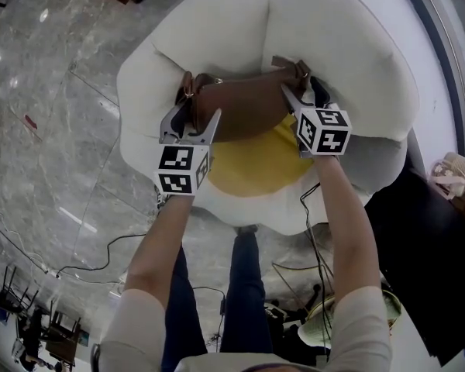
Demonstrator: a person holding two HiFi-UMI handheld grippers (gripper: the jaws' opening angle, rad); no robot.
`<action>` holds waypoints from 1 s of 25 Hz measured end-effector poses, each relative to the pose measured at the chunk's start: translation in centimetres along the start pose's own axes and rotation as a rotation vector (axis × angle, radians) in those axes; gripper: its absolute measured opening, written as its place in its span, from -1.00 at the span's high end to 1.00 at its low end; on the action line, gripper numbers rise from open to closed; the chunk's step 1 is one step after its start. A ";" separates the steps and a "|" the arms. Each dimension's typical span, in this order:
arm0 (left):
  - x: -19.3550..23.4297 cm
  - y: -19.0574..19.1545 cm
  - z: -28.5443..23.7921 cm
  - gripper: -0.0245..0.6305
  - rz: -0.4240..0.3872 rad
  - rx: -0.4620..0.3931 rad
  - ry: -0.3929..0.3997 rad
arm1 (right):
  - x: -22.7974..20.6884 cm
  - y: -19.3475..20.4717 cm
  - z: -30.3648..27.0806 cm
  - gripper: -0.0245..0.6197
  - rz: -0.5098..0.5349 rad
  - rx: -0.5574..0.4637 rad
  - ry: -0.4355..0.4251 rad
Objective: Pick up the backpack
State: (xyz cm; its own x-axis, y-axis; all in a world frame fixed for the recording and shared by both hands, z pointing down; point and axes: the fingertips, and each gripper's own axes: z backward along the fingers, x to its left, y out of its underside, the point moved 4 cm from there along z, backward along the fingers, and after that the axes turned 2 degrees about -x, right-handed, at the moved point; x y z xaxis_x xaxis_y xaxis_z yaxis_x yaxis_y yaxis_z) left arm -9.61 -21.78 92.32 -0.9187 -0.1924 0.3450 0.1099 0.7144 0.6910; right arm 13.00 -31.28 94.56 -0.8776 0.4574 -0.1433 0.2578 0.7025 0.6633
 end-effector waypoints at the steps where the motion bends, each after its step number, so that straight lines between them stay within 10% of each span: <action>1: 0.1 0.0 -0.2 0.16 0.000 0.001 -0.005 | 0.1 0.1 0.0 -0.04 0.000 -0.008 0.007; 12: 1.3 0.5 -1.2 0.31 0.006 0.014 -0.027 | 2.4 0.8 -0.5 0.04 0.151 0.029 -0.003; 25: 0.4 1.5 0.8 0.58 0.023 0.019 0.038 | 3.4 1.4 3.6 0.45 0.044 -0.018 0.061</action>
State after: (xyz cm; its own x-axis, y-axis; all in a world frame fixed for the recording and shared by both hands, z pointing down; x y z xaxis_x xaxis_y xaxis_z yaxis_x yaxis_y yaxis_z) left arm -10.14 -20.20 93.00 -0.9008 -0.2007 0.3852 0.1237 0.7315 0.6705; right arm 11.85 -26.82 92.39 -0.8887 0.4534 -0.0686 0.2904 0.6722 0.6810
